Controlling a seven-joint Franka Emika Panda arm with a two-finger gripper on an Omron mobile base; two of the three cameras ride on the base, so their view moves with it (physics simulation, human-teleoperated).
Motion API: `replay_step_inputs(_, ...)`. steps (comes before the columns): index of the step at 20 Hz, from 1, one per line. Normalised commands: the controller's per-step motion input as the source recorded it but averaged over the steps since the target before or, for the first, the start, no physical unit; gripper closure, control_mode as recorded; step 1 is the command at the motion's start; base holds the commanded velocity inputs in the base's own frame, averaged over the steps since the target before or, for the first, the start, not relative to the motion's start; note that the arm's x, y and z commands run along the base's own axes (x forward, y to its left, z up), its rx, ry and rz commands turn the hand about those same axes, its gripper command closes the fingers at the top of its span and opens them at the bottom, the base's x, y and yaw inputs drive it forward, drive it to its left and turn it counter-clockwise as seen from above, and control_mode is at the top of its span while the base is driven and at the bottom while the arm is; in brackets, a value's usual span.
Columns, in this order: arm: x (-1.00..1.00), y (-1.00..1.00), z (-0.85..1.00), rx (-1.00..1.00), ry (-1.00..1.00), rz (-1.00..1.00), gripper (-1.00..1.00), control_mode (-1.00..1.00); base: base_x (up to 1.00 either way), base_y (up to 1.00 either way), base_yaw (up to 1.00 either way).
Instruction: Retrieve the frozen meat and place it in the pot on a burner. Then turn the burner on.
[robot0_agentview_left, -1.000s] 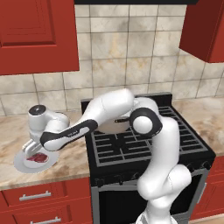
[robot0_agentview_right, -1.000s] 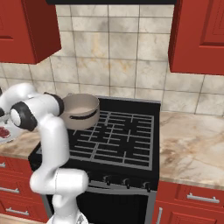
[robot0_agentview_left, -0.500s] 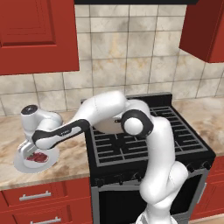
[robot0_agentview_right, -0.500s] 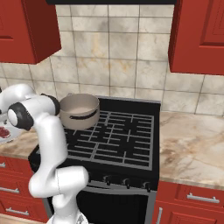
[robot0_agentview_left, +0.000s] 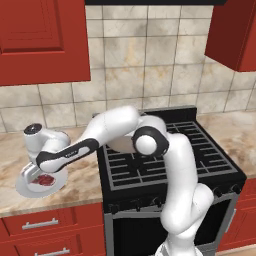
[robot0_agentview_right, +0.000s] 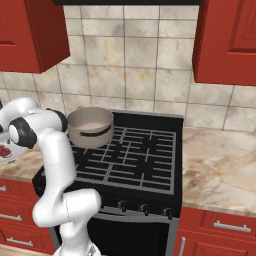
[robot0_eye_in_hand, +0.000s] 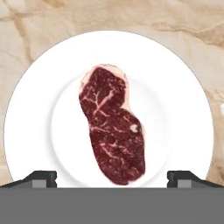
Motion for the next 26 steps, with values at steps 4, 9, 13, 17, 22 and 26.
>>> replay_step_inputs(4, 0.11, -0.01, -0.26, 0.0, 0.01, 0.0, -1.0, -1.0, 0.0, 0.0, 0.0)
replay_step_inputs(9, 0.12, 0.0, -0.25, 0.0, 0.0, 0.0, -1.0, -1.0, 0.0, 0.0, 0.0)
replay_step_inputs(13, 0.09, 0.0, -0.24, 0.0, 0.0, 0.0, -1.0, -1.0, 0.0, 0.0, 0.0)
replay_step_inputs(17, 0.08, 0.0, -0.25, 0.0, 0.0, 0.0, -1.0, -1.0, 0.0, 0.0, 0.0)
replay_step_inputs(22, 0.08, 0.0, -0.27, 0.0, 0.02, 0.0, -1.0, -1.0, 0.0, 0.0, 0.0)
replay_step_inputs(26, 0.03, 0.0, -0.24, 0.0, 0.02, 0.0, -1.0, -1.0, 0.0, 0.0, 0.0)
